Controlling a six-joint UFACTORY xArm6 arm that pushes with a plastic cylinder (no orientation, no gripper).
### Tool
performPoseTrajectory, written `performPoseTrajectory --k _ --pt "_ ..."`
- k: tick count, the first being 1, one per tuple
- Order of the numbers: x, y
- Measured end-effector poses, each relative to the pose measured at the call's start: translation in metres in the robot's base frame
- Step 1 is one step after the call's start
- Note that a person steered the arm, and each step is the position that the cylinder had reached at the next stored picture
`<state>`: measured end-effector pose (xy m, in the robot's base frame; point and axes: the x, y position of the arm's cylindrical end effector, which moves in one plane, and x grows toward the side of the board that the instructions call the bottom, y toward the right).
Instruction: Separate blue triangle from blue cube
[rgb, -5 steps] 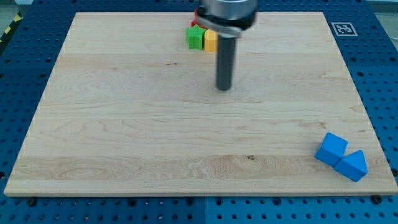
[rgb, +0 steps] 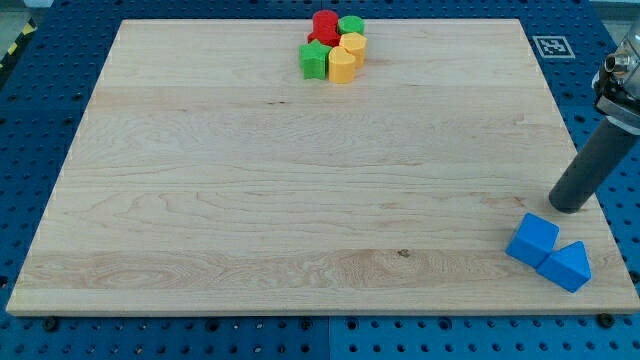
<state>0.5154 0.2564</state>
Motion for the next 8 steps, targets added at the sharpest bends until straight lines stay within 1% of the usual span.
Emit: performPoseTrajectory --k 2,3,4,5,6,8 --pt "0.000 0.010" --pt "0.013 0.017" --pt "0.046 0.035" --pt "0.081 0.037" --pt "0.083 0.036" --pt "0.087 0.004"
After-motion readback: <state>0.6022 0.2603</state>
